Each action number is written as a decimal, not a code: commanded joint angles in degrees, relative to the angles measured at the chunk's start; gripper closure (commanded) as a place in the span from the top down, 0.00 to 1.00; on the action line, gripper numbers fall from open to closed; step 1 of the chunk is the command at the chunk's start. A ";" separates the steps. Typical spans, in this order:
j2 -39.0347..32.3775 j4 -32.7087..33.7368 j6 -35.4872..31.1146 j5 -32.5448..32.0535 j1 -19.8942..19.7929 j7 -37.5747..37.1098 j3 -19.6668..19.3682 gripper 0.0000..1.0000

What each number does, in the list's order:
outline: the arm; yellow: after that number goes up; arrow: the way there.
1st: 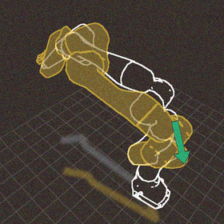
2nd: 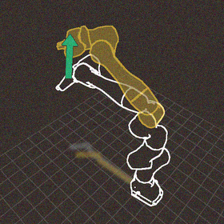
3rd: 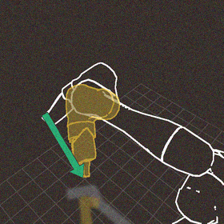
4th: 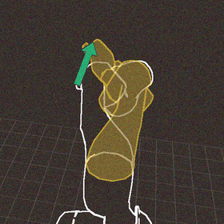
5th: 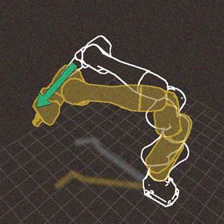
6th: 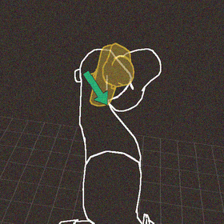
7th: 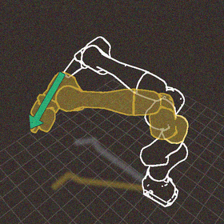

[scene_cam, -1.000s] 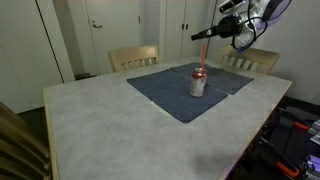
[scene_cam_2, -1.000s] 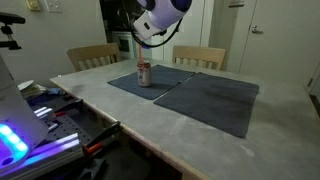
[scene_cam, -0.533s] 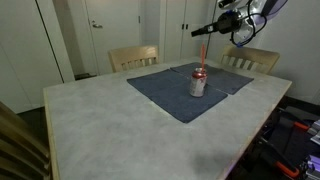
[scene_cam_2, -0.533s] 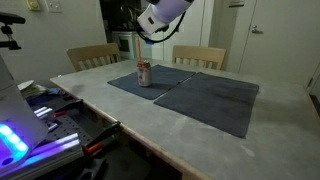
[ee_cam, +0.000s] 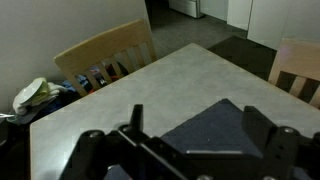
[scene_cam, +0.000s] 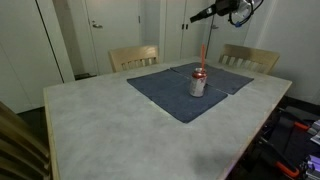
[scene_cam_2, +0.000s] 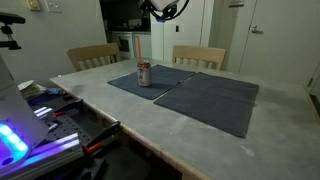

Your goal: Put the straw in the can and then put it back on the table again

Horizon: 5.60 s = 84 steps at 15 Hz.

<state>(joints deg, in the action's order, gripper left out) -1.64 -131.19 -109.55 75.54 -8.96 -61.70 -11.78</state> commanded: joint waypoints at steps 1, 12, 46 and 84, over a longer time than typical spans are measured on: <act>-0.59 5.69 -0.75 -6.89 0.21 -10.47 1.05 1.00; -5.32 18.74 7.93 -41.84 3.95 -37.96 4.57 1.00; -2.96 11.06 -4.52 -73.62 11.75 -68.17 11.51 1.00; -0.41 1.24 -15.90 -70.58 10.47 -67.66 10.67 0.76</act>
<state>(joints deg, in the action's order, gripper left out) -4.05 -128.28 -125.91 3.90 2.31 -131.21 -1.14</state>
